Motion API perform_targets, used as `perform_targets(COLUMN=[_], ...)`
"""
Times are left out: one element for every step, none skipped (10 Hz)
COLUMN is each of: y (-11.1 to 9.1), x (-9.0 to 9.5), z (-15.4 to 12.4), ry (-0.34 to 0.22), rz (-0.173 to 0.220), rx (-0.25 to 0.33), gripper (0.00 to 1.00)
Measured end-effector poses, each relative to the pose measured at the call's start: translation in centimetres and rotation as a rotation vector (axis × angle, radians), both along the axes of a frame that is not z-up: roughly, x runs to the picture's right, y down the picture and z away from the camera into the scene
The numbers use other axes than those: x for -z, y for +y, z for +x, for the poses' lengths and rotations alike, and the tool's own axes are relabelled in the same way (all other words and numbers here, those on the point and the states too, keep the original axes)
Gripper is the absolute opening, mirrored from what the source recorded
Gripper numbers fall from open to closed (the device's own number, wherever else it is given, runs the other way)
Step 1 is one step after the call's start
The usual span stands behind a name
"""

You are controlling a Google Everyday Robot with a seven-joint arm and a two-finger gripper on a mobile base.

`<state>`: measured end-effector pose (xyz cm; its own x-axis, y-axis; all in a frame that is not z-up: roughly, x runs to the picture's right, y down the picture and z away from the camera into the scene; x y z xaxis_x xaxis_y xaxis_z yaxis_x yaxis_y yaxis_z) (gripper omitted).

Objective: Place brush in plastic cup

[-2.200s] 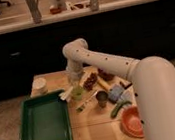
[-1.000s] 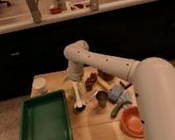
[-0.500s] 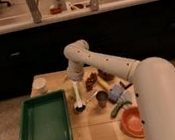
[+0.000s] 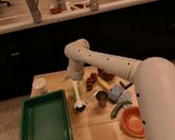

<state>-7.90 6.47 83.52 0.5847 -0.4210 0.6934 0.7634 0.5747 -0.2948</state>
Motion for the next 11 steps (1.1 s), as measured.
perform_targets(y=[-0.16,-0.3,-0.35,-0.43,-0.5,-0.55,-0.49,-0.75,-0.95,-1.01,-1.11], x=[0.03,0.08,0.1,0.16,0.16,0.17,0.27,0.37,0.46,0.5,0.61], z=[0.01,-0.01,0.05,0.15,0.22,0.33,0.51,0.63,0.72,0.81,0.77], ry=[-0.004,-0.007,-0.008,-0.009,-0.011,-0.013,-0.018,-0.03,-0.039,-0.045,-0.054], rz=[0.002,0.004,0.004,0.003,0.004,0.005,0.006,0.019,0.027,0.031,0.035], rx=[0.0,0.0,0.002,0.003,0.004,0.004,0.004,-0.01,-0.019,-0.025,-0.03], gripper=[0.8,0.8,0.8,0.8,0.8,0.8,0.8,0.8,0.8,0.8,0.8])
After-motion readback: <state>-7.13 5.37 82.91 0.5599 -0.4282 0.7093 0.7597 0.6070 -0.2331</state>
